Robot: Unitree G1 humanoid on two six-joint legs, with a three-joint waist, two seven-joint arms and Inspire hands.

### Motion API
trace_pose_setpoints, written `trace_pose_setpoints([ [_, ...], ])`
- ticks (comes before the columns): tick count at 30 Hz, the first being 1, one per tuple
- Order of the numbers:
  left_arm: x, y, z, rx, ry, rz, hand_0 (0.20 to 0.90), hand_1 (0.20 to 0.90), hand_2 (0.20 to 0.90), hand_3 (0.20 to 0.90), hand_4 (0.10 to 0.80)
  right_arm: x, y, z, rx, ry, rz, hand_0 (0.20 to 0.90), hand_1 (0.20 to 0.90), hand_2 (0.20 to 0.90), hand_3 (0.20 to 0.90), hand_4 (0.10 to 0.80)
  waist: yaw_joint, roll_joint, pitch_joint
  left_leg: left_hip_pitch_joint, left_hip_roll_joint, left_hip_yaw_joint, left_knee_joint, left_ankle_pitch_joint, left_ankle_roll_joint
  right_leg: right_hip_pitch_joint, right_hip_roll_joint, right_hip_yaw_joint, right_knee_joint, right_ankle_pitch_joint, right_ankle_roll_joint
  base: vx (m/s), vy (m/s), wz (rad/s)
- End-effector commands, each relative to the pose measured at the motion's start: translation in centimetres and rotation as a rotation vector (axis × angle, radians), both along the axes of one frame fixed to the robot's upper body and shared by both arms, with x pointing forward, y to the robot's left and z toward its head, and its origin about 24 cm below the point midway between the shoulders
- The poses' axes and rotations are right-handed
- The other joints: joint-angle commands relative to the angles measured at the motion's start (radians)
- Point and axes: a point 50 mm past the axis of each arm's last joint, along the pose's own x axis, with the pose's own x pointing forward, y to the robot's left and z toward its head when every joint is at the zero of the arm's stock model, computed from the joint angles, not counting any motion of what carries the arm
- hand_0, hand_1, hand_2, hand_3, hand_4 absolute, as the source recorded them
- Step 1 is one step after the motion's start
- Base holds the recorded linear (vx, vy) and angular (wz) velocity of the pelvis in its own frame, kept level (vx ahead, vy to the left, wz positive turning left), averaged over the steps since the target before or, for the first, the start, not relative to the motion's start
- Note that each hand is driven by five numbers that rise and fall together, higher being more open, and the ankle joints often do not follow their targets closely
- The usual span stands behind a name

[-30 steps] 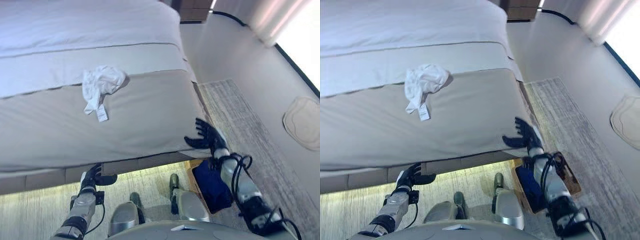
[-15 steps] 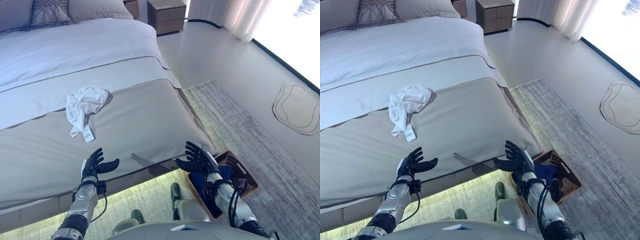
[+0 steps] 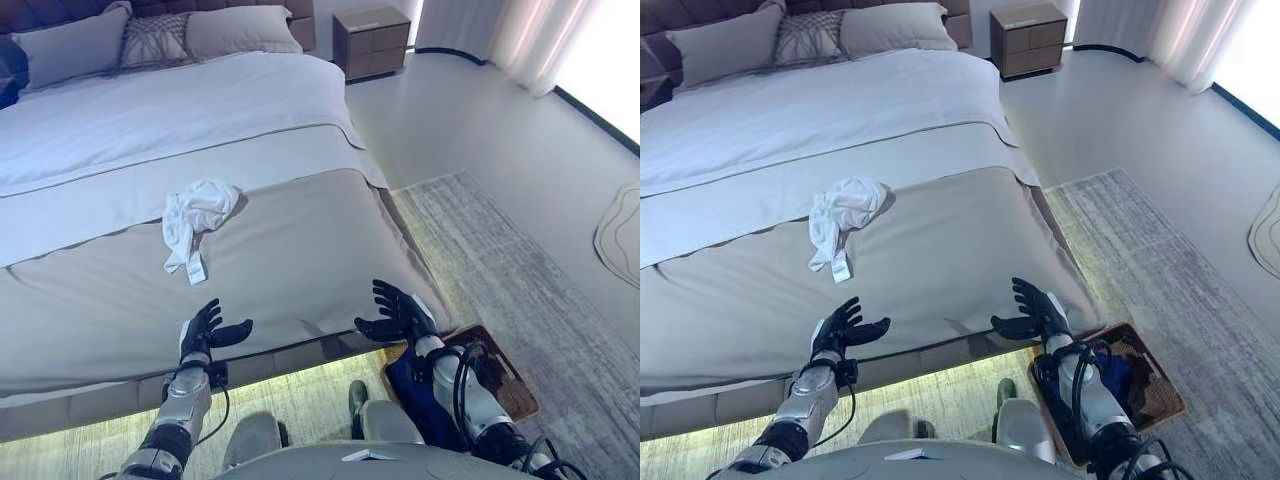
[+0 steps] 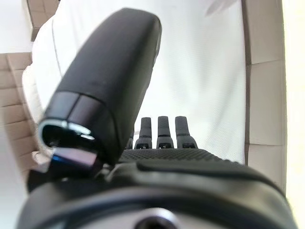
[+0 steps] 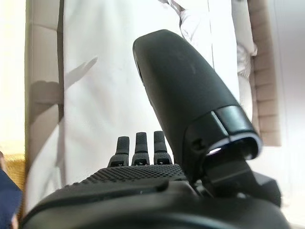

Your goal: Pick up the clothes from the bed and place them into the basket

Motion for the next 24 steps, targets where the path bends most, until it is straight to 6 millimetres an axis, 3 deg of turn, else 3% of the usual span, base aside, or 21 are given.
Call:
trace_pose_setpoints([
  [1,2.9,2.4,4.4,0.106,-0.253,0.002,0.9,0.9,0.9,0.9,0.8,1.6,0.1,2.8,0.02,-0.181,-0.012,0.9,0.9,0.9,0.9,0.8,-0.008,-0.041,0.001,-0.035,-0.039,0.062,0.224,-0.3,0.095,0.154,-0.009,0.073,-0.006,-0.017,-0.048,0.204,0.078,-0.26],
  [4,2.8,3.1,4.6,0.133,-0.255,0.031,0.9,0.9,0.9,0.9,0.8,1.5,0.3,2.4,-0.01,-0.161,-0.009,0.9,0.9,0.9,0.9,0.8,-0.004,-0.004,0.001,0.027,-0.024,0.043,-0.105,-0.204,0.067,0.182,0.026,0.112,-0.001,-0.049,-0.04,0.269,0.189,-0.1],
  [8,2.8,5.4,5.7,0.182,-0.267,0.093,0.9,0.9,0.9,0.9,0.8,0.3,-0.7,1.5,-0.052,-0.117,0.011,0.9,0.9,0.9,0.9,0.8,-0.005,0.042,-0.019,0.107,-0.021,-0.031,-0.52,-0.18,0.044,0.227,0.054,0.176,-0.018,-0.079,-0.006,0.324,0.283,-0.18],
  [12,2.7,7.1,6.7,0.234,-0.283,0.147,0.9,0.9,0.9,0.9,0.8,-0.4,-1.6,0.9,-0.112,-0.088,0.045,0.9,0.9,0.9,0.9,0.8,0.026,0.052,-0.032,0.085,-0.018,-0.118,-0.63,-0.14,0.023,0.289,0.049,0.245,-0.05,-0.102,0.012,0.305,0.278,-0.57],
  [15,2.6,8.3,7.4,0.295,-0.276,0.161,0.9,0.9,0.9,0.9,0.8,-0.7,-2.2,0.7,-0.129,-0.056,0.051,0.9,0.9,0.9,0.9,0.8,0.03,0.046,-0.05,0.082,-0.021,-0.097,-0.615,-0.173,0.036,0.298,0.021,0.242,-0.055,-0.114,0.028,0.236,0.341,-0.73],
  [18,3.3,9.6,8.7,0.389,-0.272,0.159,0.9,0.9,0.9,0.9,0.8,-1.2,-2.4,0.6,-0.13,-0.031,0.059,0.9,0.9,0.9,0.9,0.8,0.021,0.033,-0.063,0.101,-0.037,-0.078,-0.585,-0.223,0.065,0.274,-0.015,0.202,-0.025,-0.106,0.053,0.203,0.355,-0.53],
  [22,4.3,11.4,11.0,0.584,-0.254,0.141,0.9,0.9,0.9,0.9,0.8,-1.6,-1.3,0.3,-0.119,-0.028,0.104,0.9,0.9,0.9,0.9,0.8,0.023,0.014,-0.077,0.141,-0.062,-0.048,-0.624,-0.238,0.112,0.215,-0.064,0.163,0.068,0.007,0.108,0.184,0.321,-0.54],
  [24,5.0,12.6,12.6,0.684,-0.233,0.146,0.9,0.9,0.9,0.9,0.8,-1.6,-0.5,0.3,-0.124,-0.039,0.132,0.9,0.9,0.9,0.9,0.8,0.027,0.013,-0.084,0.158,-0.072,-0.026,-0.644,-0.242,0.126,0.187,-0.084,0.143,0.111,0.052,0.119,0.166,0.313,-0.24],
])
